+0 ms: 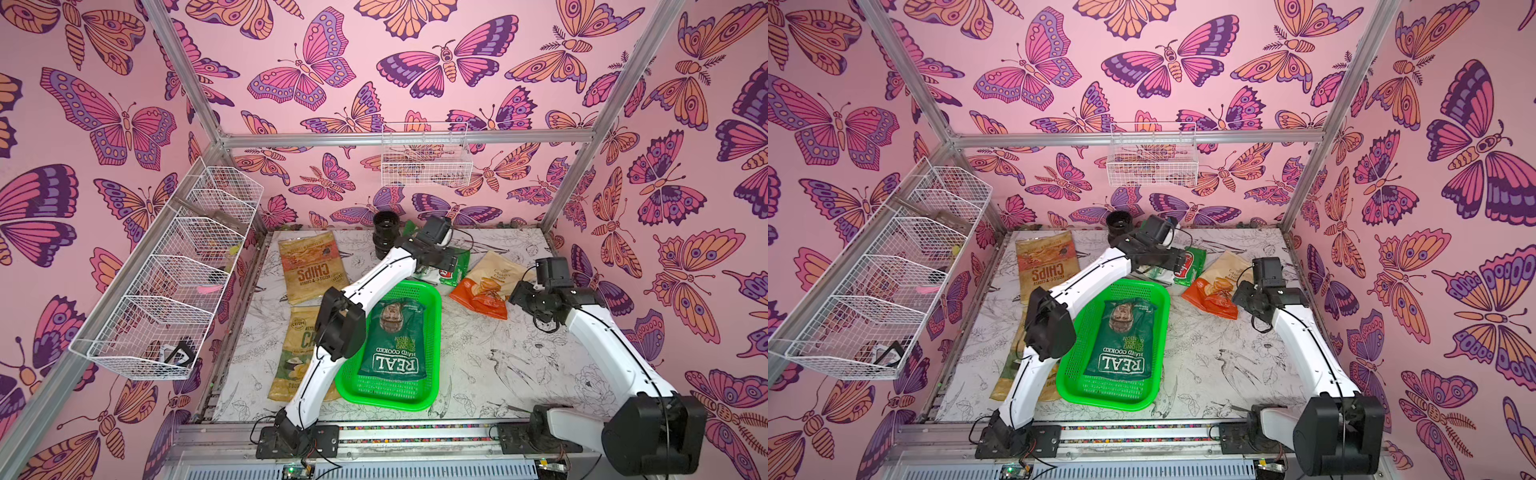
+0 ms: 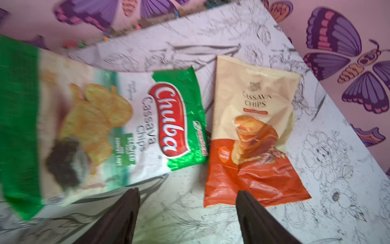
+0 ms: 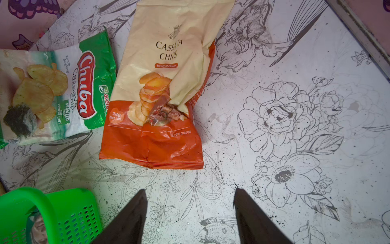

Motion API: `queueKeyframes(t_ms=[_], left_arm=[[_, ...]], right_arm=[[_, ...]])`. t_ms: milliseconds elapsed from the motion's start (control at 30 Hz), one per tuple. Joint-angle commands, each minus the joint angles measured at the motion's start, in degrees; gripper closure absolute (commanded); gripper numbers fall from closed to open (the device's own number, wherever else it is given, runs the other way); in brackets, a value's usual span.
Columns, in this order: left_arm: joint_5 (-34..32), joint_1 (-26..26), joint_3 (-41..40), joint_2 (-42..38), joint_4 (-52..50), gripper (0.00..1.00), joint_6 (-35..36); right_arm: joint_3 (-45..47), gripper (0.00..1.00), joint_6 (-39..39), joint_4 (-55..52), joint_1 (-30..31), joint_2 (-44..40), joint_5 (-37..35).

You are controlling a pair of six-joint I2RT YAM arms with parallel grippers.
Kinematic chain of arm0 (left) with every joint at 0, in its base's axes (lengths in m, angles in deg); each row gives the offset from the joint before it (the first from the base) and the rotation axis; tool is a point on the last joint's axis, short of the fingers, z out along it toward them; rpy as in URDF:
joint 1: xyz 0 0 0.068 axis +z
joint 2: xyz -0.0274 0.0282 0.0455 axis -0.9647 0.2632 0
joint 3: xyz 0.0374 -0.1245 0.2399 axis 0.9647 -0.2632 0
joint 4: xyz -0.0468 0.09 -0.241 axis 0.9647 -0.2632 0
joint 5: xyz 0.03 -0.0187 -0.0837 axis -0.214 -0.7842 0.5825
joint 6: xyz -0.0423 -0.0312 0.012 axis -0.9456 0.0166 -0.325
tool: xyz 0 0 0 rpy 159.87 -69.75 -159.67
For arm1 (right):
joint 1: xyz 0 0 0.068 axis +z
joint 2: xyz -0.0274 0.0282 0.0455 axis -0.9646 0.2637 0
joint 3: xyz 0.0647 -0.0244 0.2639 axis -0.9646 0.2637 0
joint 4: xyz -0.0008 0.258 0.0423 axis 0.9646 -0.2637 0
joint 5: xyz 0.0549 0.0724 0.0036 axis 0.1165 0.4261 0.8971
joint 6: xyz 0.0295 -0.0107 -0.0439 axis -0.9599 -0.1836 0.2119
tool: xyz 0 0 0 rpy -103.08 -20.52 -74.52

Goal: Put the potato chips into the basket
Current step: Pick up the potato chip from the center of the board.

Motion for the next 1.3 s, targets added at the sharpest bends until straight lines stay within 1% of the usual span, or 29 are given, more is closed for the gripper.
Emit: queueKeyframes(t_ms=[0, 133, 200, 300, 433, 533, 800, 933, 967, 1000, 1133, 1200, 1233, 1267], left_arm=[[3.07, -1.39, 4.66, 4.84, -5.74, 0.23, -5.41], [8.93, -2.04, 8.82, 11.10, -5.71, 0.25, -9.72], [9.84, -2.12, 10.55, 13.24, -5.76, 0.27, -10.97], [7.45, -2.39, 11.26, 14.60, -5.80, 0.28, -11.09], [3.66, -2.99, 12.03, 15.55, -5.75, 0.28, -9.58], [2.07, -3.85, 12.96, 16.88, -6.10, 0.28, -8.04], [2.12, -5.11, 15.29, 20.40, -7.16, 0.29, -6.92], [1.23, -5.20, 15.28, 20.72, -7.44, 0.33, -5.78], [1.07, -5.20, 15.30, 20.78, -7.55, 0.36, -5.53], [1.06, -5.20, 15.39, 20.73, -7.49, 0.42, -5.41], [2.20, -5.20, 16.85, 20.28, -7.34, 0.81, -5.17], [2.82, -5.20, 17.98, 19.55, -7.11, 0.93, -4.89], [2.98, -5.20, 18.32, 18.83, -6.80, 0.97, -4.76], [3.29, -5.20, 18.36, 17.92, -6.35, 1.00, -4.58]], right_arm=[[1.74, 0.31, -0.21, 0.69, -0.47, 0.03, 0.22], [3.13, 0.31, -0.60, 1.20, -0.58, -1.02, 0.73], [3.49, 0.31, -0.60, 1.38, -0.58, -1.29, 0.83], [3.64, 0.31, -0.30, 1.50, -0.63, -1.42, 1.00], [3.36, 0.31, 0.27, 1.73, -0.67, -1.17, 1.10], [3.31, 0.31, 0.37, 2.03, -0.67, -0.80, 1.43], [3.99, 0.31, 0.28, 2.83, -0.67, -0.63, 1.97], [3.84, 0.32, 0.02, 3.14, -0.67, -0.63, 2.57], [3.85, 0.32, 0.02, 3.32, -0.67, -0.50, 2.74], [3.76, 0.32, 0.01, 3.39, -0.67, -0.37, 2.98], [2.91, 0.32, 0.19, 3.32, -0.67, -0.13, 3.66], [2.37, 0.32, 0.36, 3.00, -0.67, -0.08, 3.58], [2.06, 0.32, 0.53, 2.83, -0.67, -0.09, 3.60], [1.79, 0.32, 0.70, 2.68, -0.67, -0.06, 3.49]])
